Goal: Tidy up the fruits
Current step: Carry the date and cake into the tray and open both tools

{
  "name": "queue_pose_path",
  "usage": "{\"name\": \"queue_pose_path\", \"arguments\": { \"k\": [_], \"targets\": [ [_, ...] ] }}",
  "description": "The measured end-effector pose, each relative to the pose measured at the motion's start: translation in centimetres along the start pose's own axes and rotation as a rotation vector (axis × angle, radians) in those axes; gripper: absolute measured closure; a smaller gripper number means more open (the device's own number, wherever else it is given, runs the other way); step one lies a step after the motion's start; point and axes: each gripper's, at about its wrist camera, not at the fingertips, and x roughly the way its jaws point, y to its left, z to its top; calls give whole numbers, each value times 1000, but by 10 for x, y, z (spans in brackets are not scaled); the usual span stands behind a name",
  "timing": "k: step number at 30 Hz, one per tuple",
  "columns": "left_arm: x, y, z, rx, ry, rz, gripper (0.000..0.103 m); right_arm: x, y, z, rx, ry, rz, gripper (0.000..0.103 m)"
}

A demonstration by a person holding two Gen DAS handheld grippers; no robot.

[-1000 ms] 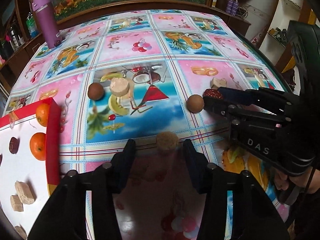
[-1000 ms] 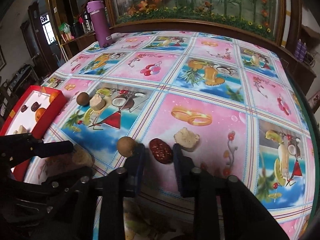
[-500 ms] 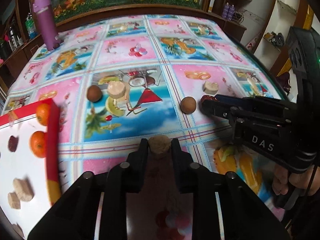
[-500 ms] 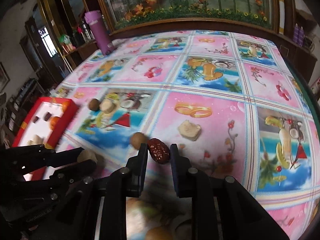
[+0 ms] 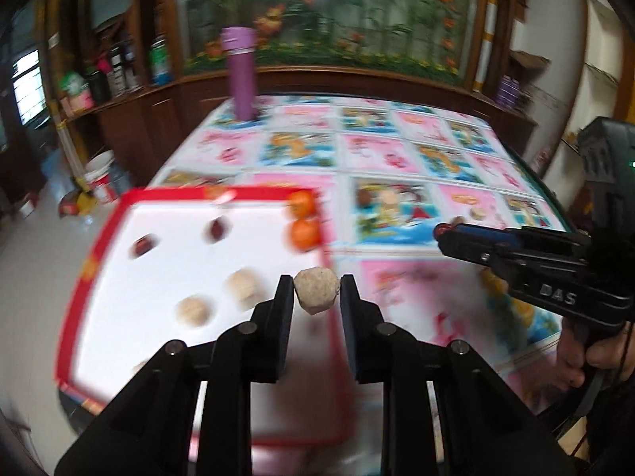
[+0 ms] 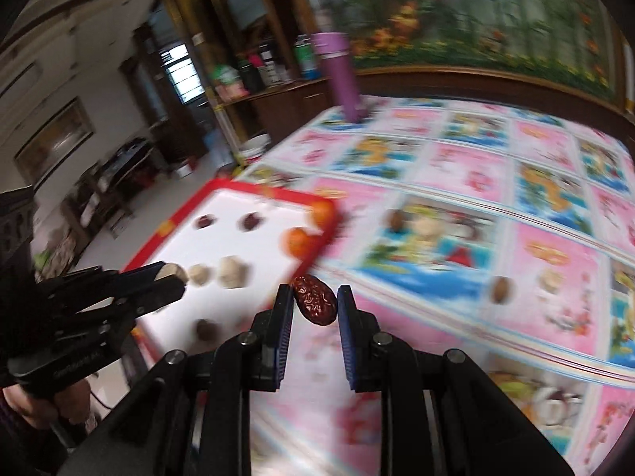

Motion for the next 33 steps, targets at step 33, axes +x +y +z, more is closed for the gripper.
{"name": "queue_pose_path", "arguments": {
  "k": [33],
  "targets": [
    [86,148,8,-213,227,86,77,171,91,52,-115,225,-3,82]
  ]
}}
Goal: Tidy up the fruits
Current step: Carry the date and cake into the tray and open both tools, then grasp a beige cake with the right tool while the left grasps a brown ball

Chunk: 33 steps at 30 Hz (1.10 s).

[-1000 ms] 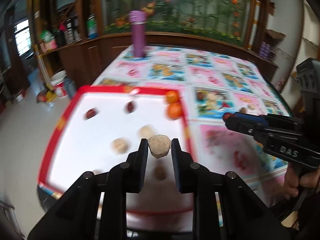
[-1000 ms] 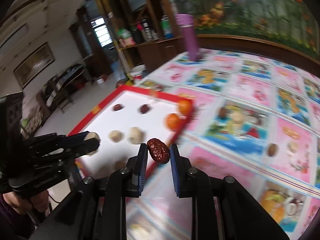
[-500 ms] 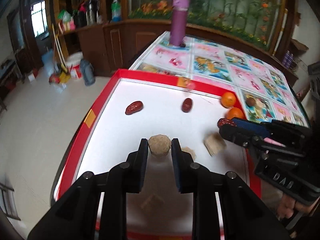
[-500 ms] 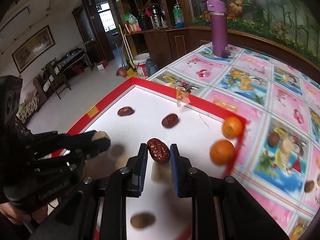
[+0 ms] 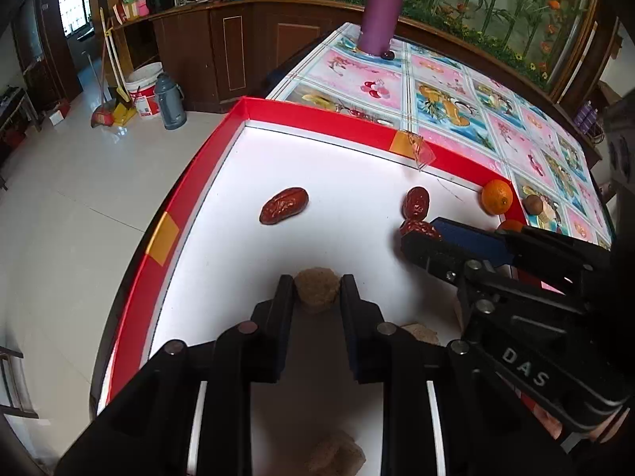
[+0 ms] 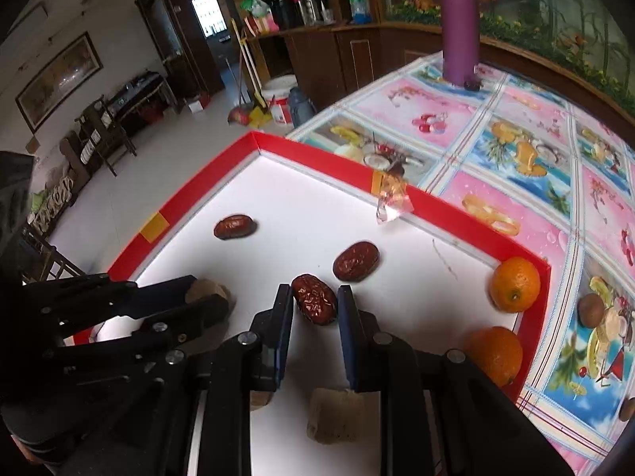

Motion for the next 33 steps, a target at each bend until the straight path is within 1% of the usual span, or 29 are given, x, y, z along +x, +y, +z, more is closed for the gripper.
{"name": "queue_pose_path", "arguments": {
  "k": [1,6,8,10,12,13,15,16,17,18,21,23,25,26,30,33],
  "targets": [
    [-1,0,0,-1,0,-2,77,2,0,0,1,19,-2,82],
    [-1,-1,-2,9,-1,12,77,-1,6,-3,-2,27,-16,81],
    [-2,-2,-3,6,-2,25,77,-2,6,-3,1,33,-9,81],
    [-2,-3,-3,6,-2,40,77,-3,3,-2,18,29,24,71],
    [-2,-4,-4,5,-4,68,77,-7,-3,-2,37,15,39,63],
    [-4,-4,-5,-1,-8,77,76,-9,-4,-1,42,4,53,61],
    [-7,-4,-5,-6,-19,92,65,-19,-8,-3,55,-30,76,56],
    [-12,-4,-7,-6,-36,105,52,-24,-10,-3,58,-43,80,55],
    [-16,-5,-7,-6,-50,114,41,-29,-12,-4,62,-60,89,55],
    [-22,-7,-8,-7,-72,122,38,-36,-15,-6,69,-80,96,55],
    [-40,-17,-11,3,-133,133,33,-59,-29,-12,95,-131,96,55],
    [-50,-26,-13,1,-166,115,24,-79,-45,-21,119,-173,87,54],
    [-59,-41,-16,20,-192,92,19,-97,-63,-31,141,-207,64,49],
    [-61,-50,-18,37,-196,79,17,-105,-73,-36,152,-222,50,49],
    [-65,-85,-26,101,-195,30,16,-135,-116,-62,213,-252,-17,48],
    [-65,-115,-30,157,-186,-28,16,-154,-152,-85,252,-273,-112,48]
  ]
}}
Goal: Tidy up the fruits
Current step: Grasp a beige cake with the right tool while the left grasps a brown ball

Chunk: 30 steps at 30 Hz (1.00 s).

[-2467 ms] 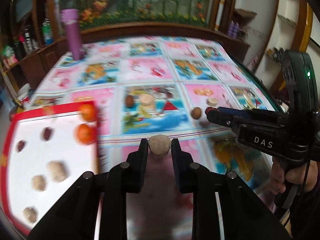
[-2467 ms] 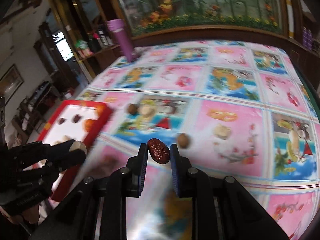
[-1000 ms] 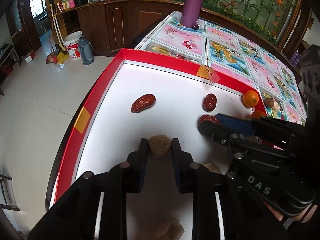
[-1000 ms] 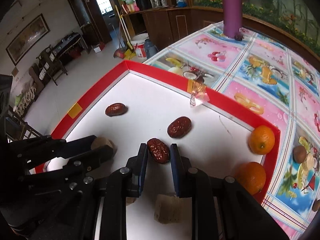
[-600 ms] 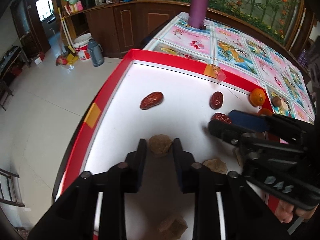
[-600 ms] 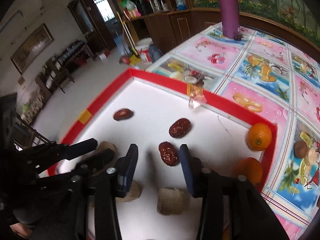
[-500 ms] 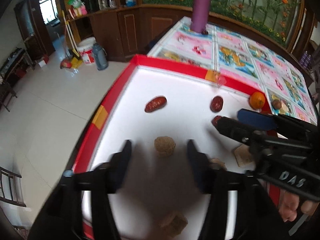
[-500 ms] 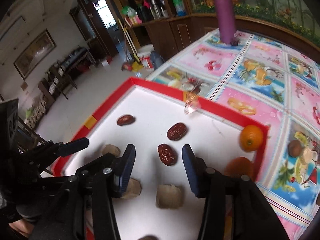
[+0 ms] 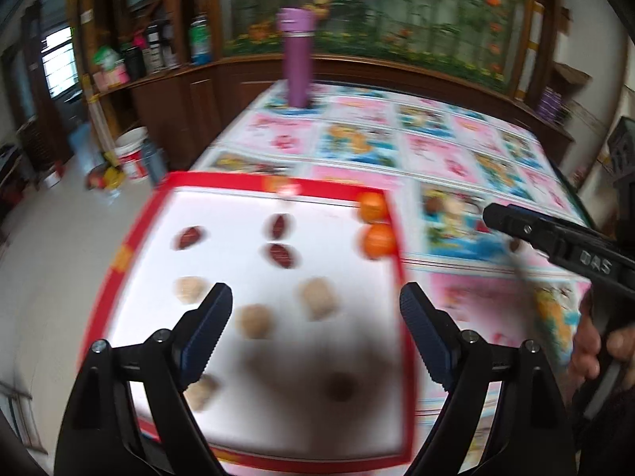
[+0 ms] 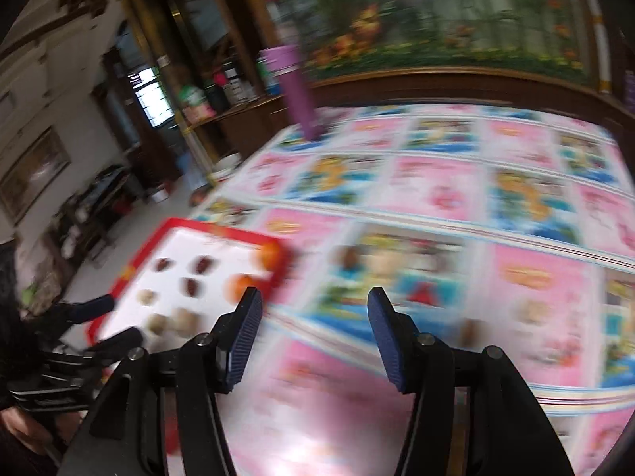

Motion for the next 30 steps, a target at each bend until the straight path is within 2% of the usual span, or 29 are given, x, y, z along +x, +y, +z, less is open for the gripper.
{"name": "queue_pose_path", "arguments": {
  "k": [3,5,13,21,23,24,25,26,30],
  "targets": [
    [3,-29,0,53,8,-30,16,-8,-38,-8,7,-14,-125,48],
    [7,-48,0,85,22,-60,16,-10,-52,-12,-8,-12,-178,48],
    [21,-103,9,206,35,-117,16,0,-103,-18,65,10,-236,48],
    [55,-143,18,259,76,-161,16,17,-117,-15,79,69,-250,49],
    [60,-151,18,262,79,-157,16,22,-118,-13,68,81,-264,53],
    [61,-153,18,263,79,-160,16,23,-117,-13,57,82,-264,59],
    [61,-155,18,263,77,-161,16,24,-117,-12,47,87,-265,70],
    [61,-158,19,264,71,-161,16,25,-117,-12,45,88,-277,76],
    [66,-175,22,279,63,-157,16,18,-125,-12,83,81,-259,77]
  ]
}}
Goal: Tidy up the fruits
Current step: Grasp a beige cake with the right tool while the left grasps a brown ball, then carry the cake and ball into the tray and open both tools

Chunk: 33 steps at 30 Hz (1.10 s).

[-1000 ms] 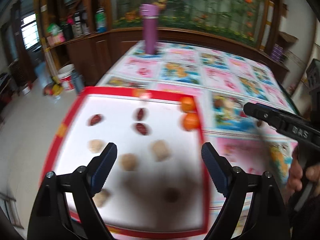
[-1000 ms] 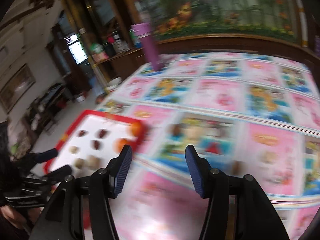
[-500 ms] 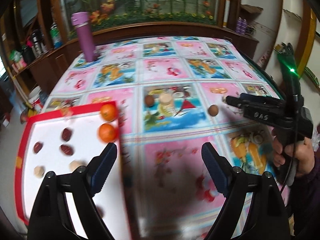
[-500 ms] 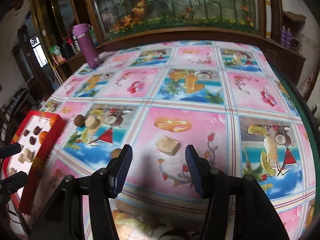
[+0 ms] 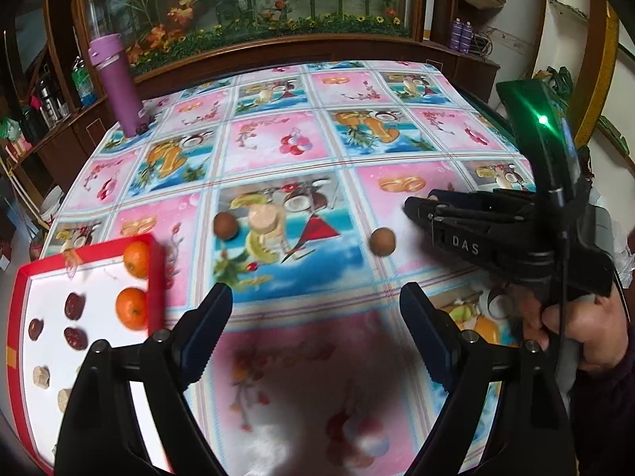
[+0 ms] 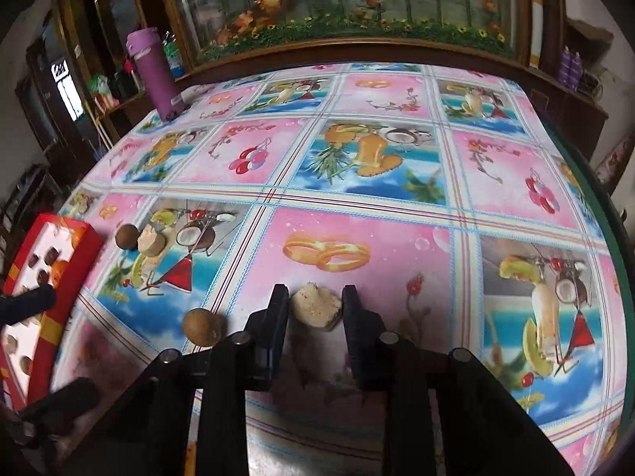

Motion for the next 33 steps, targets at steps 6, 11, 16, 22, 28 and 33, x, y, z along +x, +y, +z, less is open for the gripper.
{"name": "queue_pose_path", "arguments": {
  "k": [6,11,16,22,28,33],
  "targets": [
    [24,-28,16,38,11,-12,16,-27,-21,4,85,-81,28,76],
    [53,-38,27,43,49,-9,46,-35,-28,6,113,-101,39,76],
    [71,-40,26,21,84,-32,69,-36,-28,7,121,-99,62,76],
    [69,-43,24,16,61,-69,80,-34,-26,5,123,-90,75,76],
    [35,-32,16,-5,6,-60,80,-38,-13,0,119,-99,177,77],
    [-21,-4,-2,-33,-72,-26,80,-44,38,-10,50,-83,295,77]
  ]
}}
